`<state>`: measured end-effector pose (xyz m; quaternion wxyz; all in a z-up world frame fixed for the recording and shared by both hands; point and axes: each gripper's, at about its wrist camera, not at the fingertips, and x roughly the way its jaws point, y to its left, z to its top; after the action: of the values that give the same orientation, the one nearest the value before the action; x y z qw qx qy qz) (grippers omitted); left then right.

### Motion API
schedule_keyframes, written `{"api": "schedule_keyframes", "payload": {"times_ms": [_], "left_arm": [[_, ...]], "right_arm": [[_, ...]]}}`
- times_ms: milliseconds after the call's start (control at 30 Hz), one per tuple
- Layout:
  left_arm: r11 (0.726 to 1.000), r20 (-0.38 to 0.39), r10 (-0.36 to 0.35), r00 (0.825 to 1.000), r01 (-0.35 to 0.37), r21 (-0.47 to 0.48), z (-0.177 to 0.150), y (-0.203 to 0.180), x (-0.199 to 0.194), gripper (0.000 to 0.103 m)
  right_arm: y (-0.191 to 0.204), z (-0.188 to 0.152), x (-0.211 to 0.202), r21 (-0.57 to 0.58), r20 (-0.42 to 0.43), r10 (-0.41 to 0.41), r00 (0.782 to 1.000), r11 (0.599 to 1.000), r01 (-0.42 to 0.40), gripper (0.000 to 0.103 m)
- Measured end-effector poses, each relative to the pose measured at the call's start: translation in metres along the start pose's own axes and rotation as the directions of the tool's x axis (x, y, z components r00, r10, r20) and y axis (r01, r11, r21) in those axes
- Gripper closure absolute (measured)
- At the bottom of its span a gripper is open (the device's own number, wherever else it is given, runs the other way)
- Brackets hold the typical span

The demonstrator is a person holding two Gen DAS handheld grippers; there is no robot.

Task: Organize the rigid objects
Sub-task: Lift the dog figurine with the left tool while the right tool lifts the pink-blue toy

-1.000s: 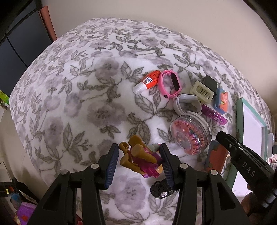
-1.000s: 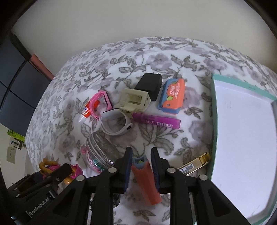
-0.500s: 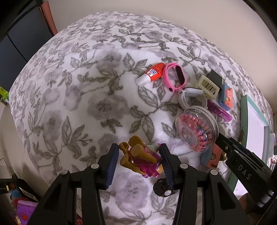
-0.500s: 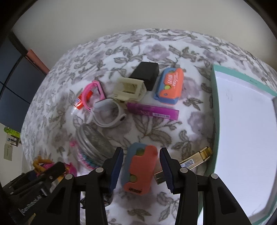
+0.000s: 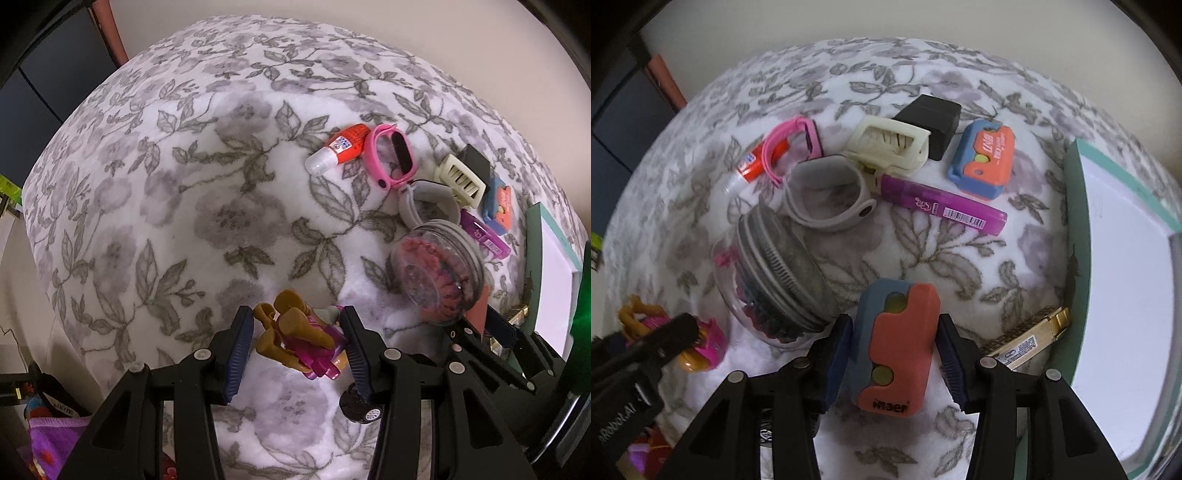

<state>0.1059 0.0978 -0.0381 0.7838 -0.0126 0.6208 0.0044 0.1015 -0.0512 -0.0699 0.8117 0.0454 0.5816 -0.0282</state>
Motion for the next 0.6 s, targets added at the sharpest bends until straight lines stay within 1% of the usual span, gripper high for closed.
{"api": "schedule_keyframes", "payload": {"times_ms": [67,200,333,500,600], "left_arm": [[1.000,-0.004,0.006,1.000,-0.006,0.001,0.000,0.000,0.002,0.053],[1.000,-0.005,0.006,1.000,-0.006,-0.004,0.000,0.001,0.003,0.053],[1.000,0.007,0.005,1.000,-0.004,-0.009,0.001,0.003,0.000,0.053],[1.000,0.045,-0.003,0.999,0.003,-0.010,0.003,0.004,-0.010,0.053],[1.000,0.060,-0.022,0.998,0.023,-0.021,0.005,0.005,-0.016,0.053]], "right_arm": [[0.004,-0.002,0.000,-0.012,0.014,-0.021,1.000,1.000,0.021,0.053],[0.004,-0.003,0.000,-0.006,0.019,-0.018,1.000,1.000,0.018,0.056],[-0.006,-0.003,-0.015,0.029,0.040,0.017,0.999,0.999,-0.018,0.056],[-0.020,0.000,-0.030,0.072,0.065,0.051,0.997,0.996,-0.056,0.056],[-0.031,0.005,-0.041,0.111,0.090,0.069,0.994,0.991,-0.078,0.056]]}}
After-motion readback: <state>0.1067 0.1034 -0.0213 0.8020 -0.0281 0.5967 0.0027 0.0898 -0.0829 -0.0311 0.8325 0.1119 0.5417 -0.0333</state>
